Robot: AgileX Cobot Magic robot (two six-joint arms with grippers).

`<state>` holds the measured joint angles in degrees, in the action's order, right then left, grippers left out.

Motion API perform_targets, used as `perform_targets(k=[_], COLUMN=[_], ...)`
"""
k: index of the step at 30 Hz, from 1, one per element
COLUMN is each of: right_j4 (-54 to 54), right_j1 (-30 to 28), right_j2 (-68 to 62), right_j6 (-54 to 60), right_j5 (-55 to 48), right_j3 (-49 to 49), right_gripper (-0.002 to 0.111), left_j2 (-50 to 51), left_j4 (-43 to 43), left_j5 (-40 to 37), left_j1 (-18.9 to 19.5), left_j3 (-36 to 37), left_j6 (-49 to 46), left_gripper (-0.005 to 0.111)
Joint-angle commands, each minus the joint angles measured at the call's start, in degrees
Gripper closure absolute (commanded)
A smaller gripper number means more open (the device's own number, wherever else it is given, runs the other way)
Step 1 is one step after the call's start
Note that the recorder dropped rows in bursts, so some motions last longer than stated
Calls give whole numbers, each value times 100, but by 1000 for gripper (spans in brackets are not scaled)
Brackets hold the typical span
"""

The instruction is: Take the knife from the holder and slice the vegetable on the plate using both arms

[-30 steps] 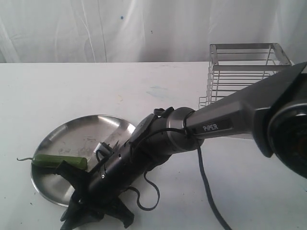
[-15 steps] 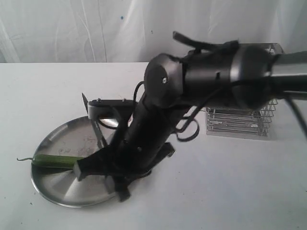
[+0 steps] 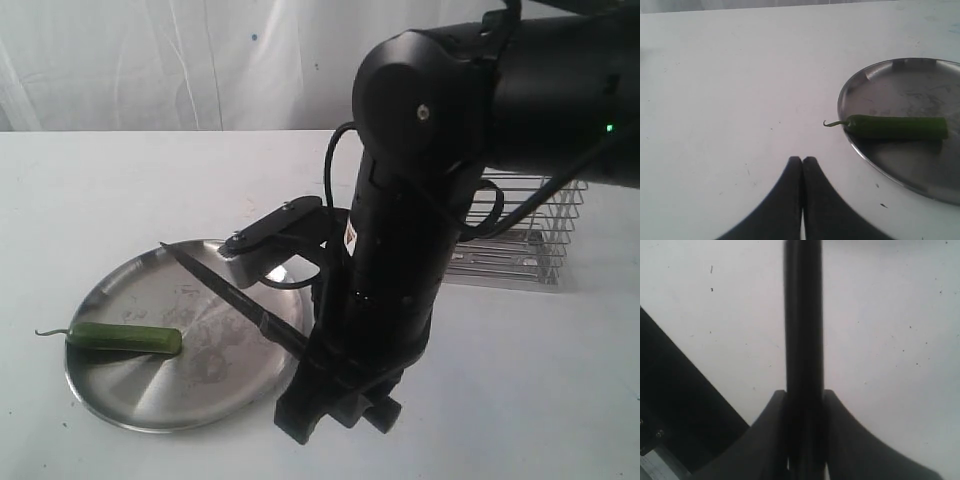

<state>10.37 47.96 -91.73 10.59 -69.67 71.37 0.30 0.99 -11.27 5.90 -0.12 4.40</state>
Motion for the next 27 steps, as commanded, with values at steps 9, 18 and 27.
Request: perform_targets(k=[9, 18, 27], right_j4=[49, 87, 962], right_j1=[0, 0, 0], right_j2=[23, -105, -639], right_j6=[324, 607, 749], right_j5=[-29, -29, -29], right_j3=[-20, -9, 1], right_gripper=[108, 108, 108], left_j2=[-30, -30, 804], left_j4=[-6, -2512, -3285], left_j5=[143, 1497, 5023], left_j1=[-40, -40, -27], left_j3=[12, 12, -758], left_j6=[-170, 1958, 1624], left_gripper=[107, 107, 107])
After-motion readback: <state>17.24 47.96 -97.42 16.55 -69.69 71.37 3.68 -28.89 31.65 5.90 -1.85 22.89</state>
